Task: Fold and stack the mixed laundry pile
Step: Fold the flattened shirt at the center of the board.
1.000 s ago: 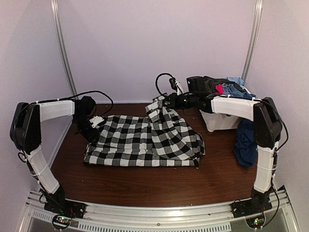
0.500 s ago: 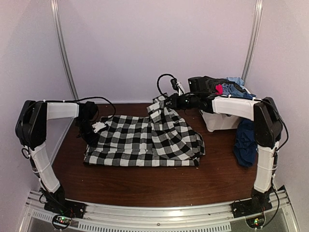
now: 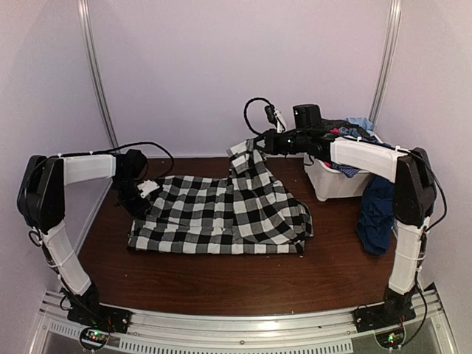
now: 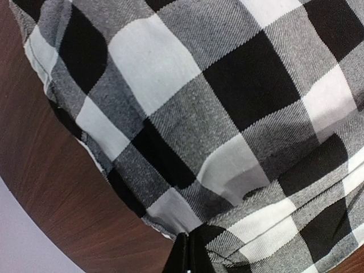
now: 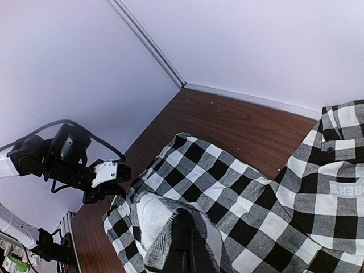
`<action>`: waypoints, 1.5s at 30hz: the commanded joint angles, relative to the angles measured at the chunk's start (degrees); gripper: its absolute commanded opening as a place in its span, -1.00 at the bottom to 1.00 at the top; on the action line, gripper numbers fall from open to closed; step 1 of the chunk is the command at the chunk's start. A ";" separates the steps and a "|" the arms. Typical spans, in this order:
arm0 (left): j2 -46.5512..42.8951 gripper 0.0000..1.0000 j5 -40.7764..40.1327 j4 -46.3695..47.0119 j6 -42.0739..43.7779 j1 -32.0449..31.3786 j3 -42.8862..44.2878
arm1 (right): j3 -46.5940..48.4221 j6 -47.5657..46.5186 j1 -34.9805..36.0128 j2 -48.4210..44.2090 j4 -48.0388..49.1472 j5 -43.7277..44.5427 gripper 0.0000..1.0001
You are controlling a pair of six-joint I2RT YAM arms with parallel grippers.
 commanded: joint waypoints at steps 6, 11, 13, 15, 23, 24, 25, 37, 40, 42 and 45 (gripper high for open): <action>-2.13 -1.00 -4.60 3.10 -2.05 1.12 0.52 | 3.44 -2.57 -1.64 -0.08 -1.88 2.62 -1.00; -1.47 -1.00 -5.22 5.45 -3.65 1.13 1.12 | 2.64 -2.53 -2.32 -0.10 -1.35 3.41 -1.00; -1.91 -1.00 -5.38 6.38 -3.76 1.13 1.10 | 2.51 -2.50 -2.62 -0.68 -1.18 3.45 -1.00; -1.88 -1.00 -5.14 6.66 -3.67 1.12 1.38 | 2.63 -2.45 -3.07 -1.02 -0.91 3.38 -1.00; -1.35 -1.00 -6.17 8.08 -4.26 1.12 1.71 | 4.76 -2.78 -3.76 1.03 -1.52 2.63 -1.00; -1.07 -1.00 -6.36 8.27 -4.33 1.13 1.78 | 4.82 -2.92 -3.77 1.44 -1.43 2.72 -1.00; -0.76 -1.00 -6.71 8.44 -4.51 1.13 1.83 | 4.89 -2.86 -3.81 1.83 -1.30 2.68 -1.00; 3.97 -1.00 -9.55 8.52 -5.45 1.13 2.80 | 9.01 -4.60 -4.03 7.33 -2.22 4.33 -1.00; 5.64 -1.00 -11.13 8.14 -6.51 1.12 3.61 | 10.15 -4.93 -4.04 9.58 -2.93 4.00 -1.00; 6.44 -0.60 -13.44 7.15 -8.03 1.12 4.65 | 10.58 -4.58 -4.03 10.56 -3.12 3.24 -1.00; 4.80 -0.05 -16.91 6.85 -11.14 1.13 5.49 | 10.22 -3.30 -3.68 10.09 -2.75 2.05 -1.00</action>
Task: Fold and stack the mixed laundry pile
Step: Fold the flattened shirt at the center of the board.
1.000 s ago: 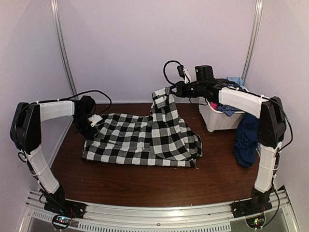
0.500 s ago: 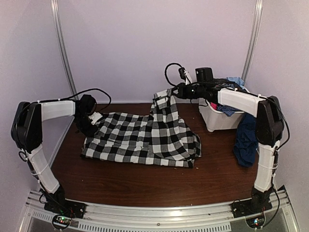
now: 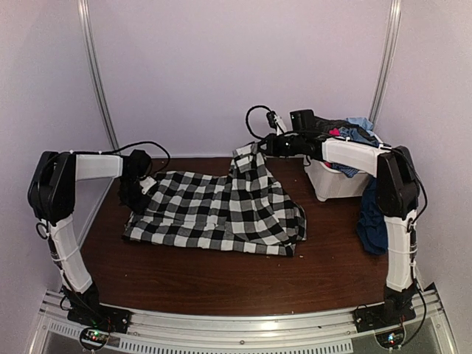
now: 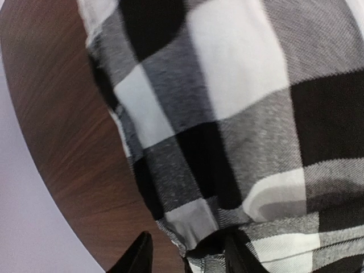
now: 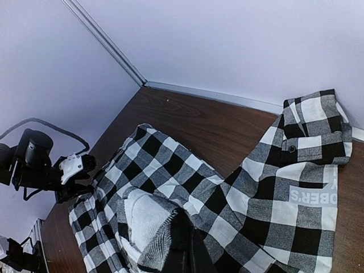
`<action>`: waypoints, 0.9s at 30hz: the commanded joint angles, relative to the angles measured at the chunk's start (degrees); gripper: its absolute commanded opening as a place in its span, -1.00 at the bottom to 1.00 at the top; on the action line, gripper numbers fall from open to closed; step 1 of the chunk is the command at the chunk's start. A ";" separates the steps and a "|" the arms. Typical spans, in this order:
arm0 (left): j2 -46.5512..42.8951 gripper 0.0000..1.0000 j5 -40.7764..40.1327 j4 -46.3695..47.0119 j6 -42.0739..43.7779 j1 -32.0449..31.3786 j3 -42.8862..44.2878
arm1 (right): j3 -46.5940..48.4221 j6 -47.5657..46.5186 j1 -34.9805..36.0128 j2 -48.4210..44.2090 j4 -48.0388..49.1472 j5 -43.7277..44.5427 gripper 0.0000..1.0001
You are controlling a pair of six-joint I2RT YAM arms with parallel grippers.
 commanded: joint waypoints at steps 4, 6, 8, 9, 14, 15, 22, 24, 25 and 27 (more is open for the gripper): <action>-9.69 0.38 -3.65 4.02 -8.19 0.71 1.59 | -1.09 0.83 2.73 -0.67 -0.16 -0.56 -1.00; -13.63 0.67 -0.67 6.36 -10.67 0.72 0.54 | -1.82 1.85 4.69 -0.26 -0.90 0.41 -1.00; -16.29 0.75 4.03 7.74 -13.91 0.95 -0.21 | -3.37 3.44 6.56 0.24 -0.05 1.70 -1.00; -17.44 0.75 5.93 8.36 -15.52 1.09 -0.66 | -4.10 4.16 7.53 0.58 0.34 2.84 -1.00; -24.29 0.75 23.99 17.98 -26.93 1.45 -9.48 | -8.10 10.22 11.96 2.03 6.78 4.26 -1.00; -26.06 0.74 28.92 22.14 -29.03 1.49 -12.81 | -8.47 11.28 12.47 2.16 8.33 4.30 -1.00; -34.56 0.75 41.02 55.10 -47.27 -0.44 -34.46 | -9.55 22.43 14.29 4.20 21.00 4.50 -1.00; -33.98 0.75 41.13 58.99 -49.88 -1.74 -36.88 | -10.16 27.56 14.41 5.20 26.96 3.20 -1.00; -33.30 0.75 41.96 61.47 -51.24 -2.43 -37.73 | -10.28 29.68 14.55 5.82 29.28 2.85 -1.00; -31.39 0.76 42.27 64.73 -53.48 -4.16 -38.46 | -10.36 33.02 15.11 6.79 32.72 2.79 -1.00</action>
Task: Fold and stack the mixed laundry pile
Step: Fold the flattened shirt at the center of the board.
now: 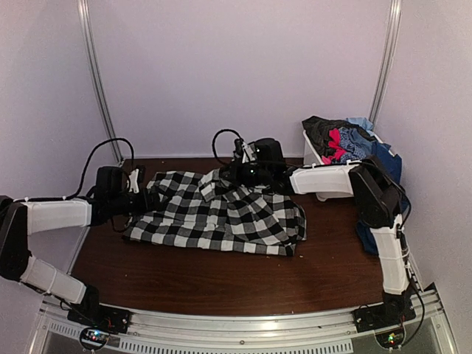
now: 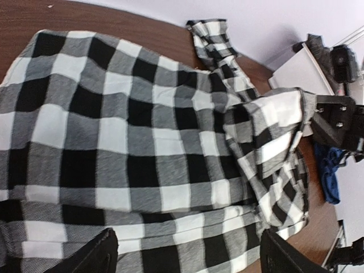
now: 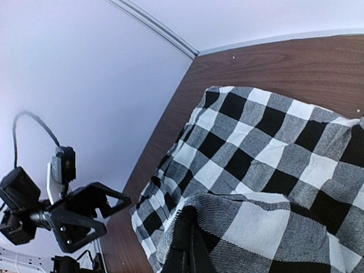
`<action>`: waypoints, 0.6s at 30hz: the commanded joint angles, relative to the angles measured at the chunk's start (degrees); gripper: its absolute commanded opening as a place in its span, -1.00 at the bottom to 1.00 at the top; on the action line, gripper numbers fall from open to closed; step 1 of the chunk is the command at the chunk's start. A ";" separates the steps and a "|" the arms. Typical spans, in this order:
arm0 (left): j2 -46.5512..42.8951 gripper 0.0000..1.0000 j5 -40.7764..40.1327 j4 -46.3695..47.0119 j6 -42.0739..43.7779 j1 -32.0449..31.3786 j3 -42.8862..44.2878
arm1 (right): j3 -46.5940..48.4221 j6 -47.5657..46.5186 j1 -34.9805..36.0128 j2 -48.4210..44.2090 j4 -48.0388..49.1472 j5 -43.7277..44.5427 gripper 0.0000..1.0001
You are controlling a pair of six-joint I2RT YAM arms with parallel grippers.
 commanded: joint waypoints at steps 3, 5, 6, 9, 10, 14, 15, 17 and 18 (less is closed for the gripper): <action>4.32 0.79 3.56 22.95 -10.72 -5.77 -1.42 | -1.69 13.26 1.15 2.76 16.36 0.43 -1.00; 6.87 0.83 3.44 27.14 -12.39 -7.40 -1.61 | -2.09 14.30 1.63 3.00 18.38 0.55 -1.00; 8.03 0.84 3.42 29.39 -13.27 -7.99 -1.86 | -2.26 14.51 1.81 3.05 18.73 0.62 -1.00; 11.17 0.91 3.82 37.52 -16.03 -8.84 -2.80 | -2.80 14.78 2.16 2.93 19.77 0.43 -1.00; 12.22 0.92 3.89 39.37 -16.70 -9.18 -2.78 | -3.12 14.93 2.20 2.84 20.25 0.30 -1.00; 16.83 0.92 4.81 44.51 -19.18 -9.74 -1.93 | -3.70 14.78 2.29 2.62 20.98 -0.18 -1.00; 18.01 0.91 5.19 46.19 -20.17 -9.90 -1.73 | -3.90 14.76 2.34 2.62 21.18 -0.18 -1.00; 20.23 0.88 6.00 49.22 -21.80 -10.41 -1.17 | -4.06 14.76 2.41 2.76 21.69 -0.24 -1.00; 21.21 0.84 6.34 50.27 -22.44 -10.56 -0.94 | -4.16 14.83 2.40 2.85 21.99 -0.35 -1.00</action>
